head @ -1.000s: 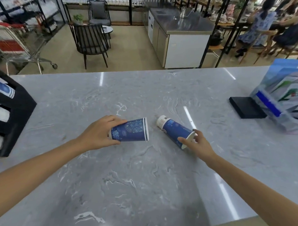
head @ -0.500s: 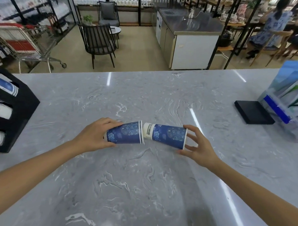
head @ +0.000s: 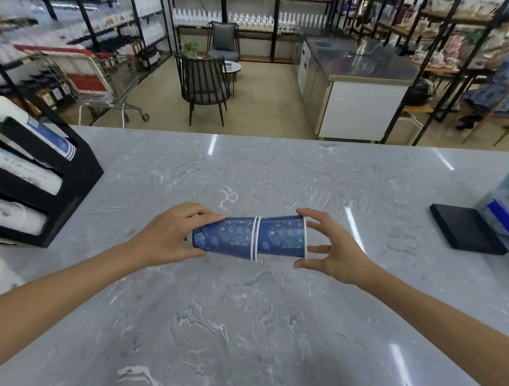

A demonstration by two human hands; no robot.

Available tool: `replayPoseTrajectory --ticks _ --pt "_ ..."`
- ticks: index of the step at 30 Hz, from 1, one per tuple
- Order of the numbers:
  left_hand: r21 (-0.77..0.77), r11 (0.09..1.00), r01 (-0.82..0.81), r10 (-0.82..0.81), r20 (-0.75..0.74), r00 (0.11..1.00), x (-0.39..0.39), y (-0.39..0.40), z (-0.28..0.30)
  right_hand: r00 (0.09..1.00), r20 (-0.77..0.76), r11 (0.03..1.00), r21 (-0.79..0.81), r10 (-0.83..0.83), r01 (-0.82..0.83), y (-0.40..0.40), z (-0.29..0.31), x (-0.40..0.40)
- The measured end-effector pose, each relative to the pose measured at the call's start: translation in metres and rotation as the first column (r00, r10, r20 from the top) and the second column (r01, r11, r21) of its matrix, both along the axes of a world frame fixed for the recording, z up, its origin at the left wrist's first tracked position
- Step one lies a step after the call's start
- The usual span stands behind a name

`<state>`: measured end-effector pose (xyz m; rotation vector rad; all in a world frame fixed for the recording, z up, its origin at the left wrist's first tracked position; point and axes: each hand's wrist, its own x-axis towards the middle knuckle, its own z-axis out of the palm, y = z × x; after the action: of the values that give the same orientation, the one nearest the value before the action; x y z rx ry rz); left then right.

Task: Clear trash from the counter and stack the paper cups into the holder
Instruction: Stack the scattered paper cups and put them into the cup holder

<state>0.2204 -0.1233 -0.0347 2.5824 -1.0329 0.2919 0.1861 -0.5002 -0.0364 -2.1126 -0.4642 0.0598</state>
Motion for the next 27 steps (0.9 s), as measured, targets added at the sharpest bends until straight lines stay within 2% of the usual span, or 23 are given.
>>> replayPoseTrajectory --ticks 8,15,20,27 --pt "-0.038 0.999 -0.015 0.017 0.047 0.999 -0.024 -0.01 0.013 0.99 0.059 0.99 0.053 0.13 -0.133 0.036 -0.003 0.007" --pt "-0.042 0.995 -0.09 0.096 0.183 0.978 -0.037 -0.015 0.016 0.986 0.062 0.984 0.074 0.157 -0.162 0.06 0.002 0.013" --pt "-0.091 0.983 -0.158 0.172 0.176 0.969 -0.047 -0.004 0.017 0.973 0.069 0.97 0.089 0.222 -0.227 0.074 0.004 0.021" --pt "-0.084 0.954 -0.287 0.297 0.145 0.944 -0.067 0.031 0.018 0.945 0.094 0.939 0.115 0.313 -0.323 0.113 -0.003 0.03"
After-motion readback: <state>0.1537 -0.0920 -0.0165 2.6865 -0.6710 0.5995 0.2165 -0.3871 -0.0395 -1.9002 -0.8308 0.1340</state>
